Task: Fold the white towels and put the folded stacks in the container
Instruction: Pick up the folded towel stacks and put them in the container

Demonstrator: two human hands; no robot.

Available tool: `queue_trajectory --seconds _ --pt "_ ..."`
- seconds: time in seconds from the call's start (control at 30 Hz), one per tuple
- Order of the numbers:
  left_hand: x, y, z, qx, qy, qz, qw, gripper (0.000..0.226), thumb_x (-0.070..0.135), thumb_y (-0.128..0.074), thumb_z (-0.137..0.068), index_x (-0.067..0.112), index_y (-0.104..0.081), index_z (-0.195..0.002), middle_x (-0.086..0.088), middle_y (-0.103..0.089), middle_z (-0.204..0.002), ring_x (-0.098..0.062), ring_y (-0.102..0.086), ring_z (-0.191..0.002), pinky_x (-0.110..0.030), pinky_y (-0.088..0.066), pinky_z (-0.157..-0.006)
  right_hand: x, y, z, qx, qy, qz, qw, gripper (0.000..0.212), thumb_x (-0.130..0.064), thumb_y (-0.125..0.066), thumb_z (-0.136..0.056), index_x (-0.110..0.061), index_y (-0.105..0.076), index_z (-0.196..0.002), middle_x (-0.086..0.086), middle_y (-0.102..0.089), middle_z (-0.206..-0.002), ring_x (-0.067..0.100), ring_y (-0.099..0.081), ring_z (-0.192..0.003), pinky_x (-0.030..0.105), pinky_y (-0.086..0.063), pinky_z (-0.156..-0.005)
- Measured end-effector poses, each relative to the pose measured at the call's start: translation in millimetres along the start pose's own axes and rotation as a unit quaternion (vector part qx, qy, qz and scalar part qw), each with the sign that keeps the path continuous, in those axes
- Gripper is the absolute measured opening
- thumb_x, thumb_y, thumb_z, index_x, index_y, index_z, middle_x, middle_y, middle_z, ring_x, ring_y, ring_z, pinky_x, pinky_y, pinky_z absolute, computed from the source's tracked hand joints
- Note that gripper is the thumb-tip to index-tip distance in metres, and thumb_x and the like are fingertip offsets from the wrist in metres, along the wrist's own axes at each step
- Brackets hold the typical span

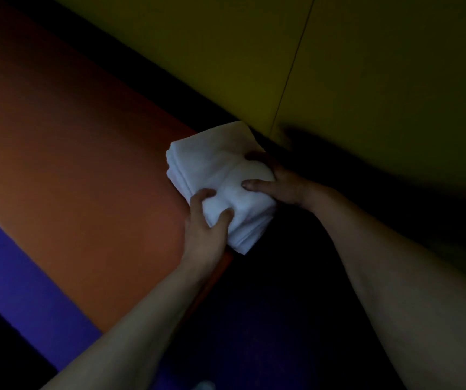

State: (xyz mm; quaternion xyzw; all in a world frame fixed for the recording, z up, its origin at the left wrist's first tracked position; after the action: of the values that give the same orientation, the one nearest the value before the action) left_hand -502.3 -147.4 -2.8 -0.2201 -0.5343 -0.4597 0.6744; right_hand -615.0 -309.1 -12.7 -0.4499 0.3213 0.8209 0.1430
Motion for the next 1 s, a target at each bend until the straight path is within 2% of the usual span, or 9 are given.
queue_trajectory --seconds 0.17,0.27,0.33,0.43,0.63,0.77,0.87,0.93,1.0 --pt "-6 6 7 -0.001 0.021 0.072 0.997 0.041 0.011 -0.063 -0.092 0.022 -0.050 -0.130 0.000 -0.065 -0.116 -0.013 -0.067 -0.103 -0.019 -0.055 -0.075 -1 -12 30 0.057 0.017 -0.030 0.998 0.071 -0.033 -0.074 -0.087 -0.027 -0.038 -0.148 -0.006 -0.044 -0.147 0.011 -0.044 -0.131 0.026 -0.036 -0.110" --pt "-5 9 19 -0.011 0.009 0.078 0.997 0.040 0.021 -0.070 -0.085 0.025 -0.057 -0.122 -0.001 -0.067 -0.114 -0.015 -0.068 -0.101 -0.022 -0.056 -0.076 13 -25 68 0.086 0.013 -0.110 0.990 0.073 -0.031 -0.074 -0.088 -0.027 -0.034 -0.149 -0.009 -0.040 -0.148 0.007 -0.040 -0.133 0.022 -0.034 -0.110" --pt "-7 8 34 -0.036 0.005 0.067 0.997 0.039 0.024 -0.073 -0.082 0.029 -0.060 -0.118 -0.002 -0.068 -0.115 -0.017 -0.069 -0.103 -0.030 -0.059 -0.080 27 -36 98 0.102 0.005 -0.179 0.979 0.078 -0.031 -0.075 -0.088 -0.030 -0.030 -0.152 -0.013 -0.035 -0.149 0.005 -0.038 -0.135 0.020 -0.032 -0.110" --pt "-10 1 65 -0.059 -0.007 0.023 0.998 0.041 0.026 -0.073 -0.077 0.035 -0.062 -0.115 -0.001 -0.066 -0.117 -0.023 -0.066 -0.107 -0.040 -0.057 -0.088 52 -58 144 0.105 -0.020 -0.295 0.950 0.094 -0.039 -0.077 -0.082 -0.046 -0.018 -0.155 -0.013 -0.031 -0.155 0.006 -0.042 -0.136 0.028 -0.040 -0.112" --pt "-9 -46 135 -0.111 0.003 -0.030 0.993 0.044 0.026 -0.070 -0.071 0.038 -0.064 -0.112 0.005 -0.067 -0.112 -0.011 -0.066 -0.099 -0.028 -0.053 -0.079 107 -76 238 0.120 -0.064 -0.433 0.891 0.089 -0.047 -0.080 -0.077 -0.065 -0.025 -0.144 -0.011 -0.033 -0.157 0.014 -0.047 -0.136 0.043 -0.045 -0.110" --pt "-22 -110 196 -0.170 0.034 -0.021 0.985 0.046 0.024 -0.071 -0.070 0.036 -0.065 -0.113 -0.002 -0.067 -0.115 -0.017 -0.068 -0.100 -0.028 -0.058 -0.075 157 -68 328 0.143 -0.089 -0.542 0.823 0.081 -0.049 -0.079 -0.077 -0.062 -0.034 -0.143 -0.011 -0.038 -0.155 0.017 -0.049 -0.136 0.045 -0.045 -0.110" --pt "-34 -163 249 -0.208 0.047 -0.022 0.977 0.044 0.016 -0.076 -0.076 0.035 -0.066 -0.114 -0.002 -0.067 -0.112 -0.012 -0.070 -0.095 -0.021 -0.056 -0.068 197 -61 402 0.177 -0.110 -0.601 0.771 0.069 -0.046 -0.074 -0.084 -0.058 -0.039 -0.143 -0.009 -0.042 -0.154 0.018 -0.050 -0.136 0.046 -0.045 -0.109" --pt "-43 -198 287 -0.236 0.066 -0.018 0.969 0.043 0.007 -0.072 -0.085 0.035 -0.065 -0.117 -0.001 -0.067 -0.114 -0.013 -0.070 -0.096 -0.023 -0.057 -0.068 225 -60 452 0.198 -0.125 -0.644 0.728 0.068 -0.043 -0.072 -0.088 -0.048 -0.039 -0.147 -0.004 -0.048 -0.151 0.021 -0.052 -0.135 0.044 -0.046 -0.108" --pt "-54 -232 324 -0.257 0.106 0.000 0.961 0.040 0.005 -0.066 -0.088 0.034 -0.065 -0.117 -0.002 -0.068 -0.113 -0.019 -0.072 -0.097 -0.027 -0.059 -0.069 250 -62 501 0.215 -0.153 -0.677 0.687 0.069 -0.046 -0.070 -0.088 -0.025 -0.044 -0.149 0.008 -0.058 -0.142 0.026 -0.057 -0.129 0.040 -0.051 -0.101"
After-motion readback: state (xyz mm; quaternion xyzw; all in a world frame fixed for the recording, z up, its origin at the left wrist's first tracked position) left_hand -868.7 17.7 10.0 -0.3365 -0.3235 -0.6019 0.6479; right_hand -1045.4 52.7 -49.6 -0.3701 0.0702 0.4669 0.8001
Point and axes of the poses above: each hand's wrist, its own z-axis away from the middle knuckle, its own y-axis out of the back of the hand, x = y × z, the point moved 9 cm from there along -z, towards the middle knuckle
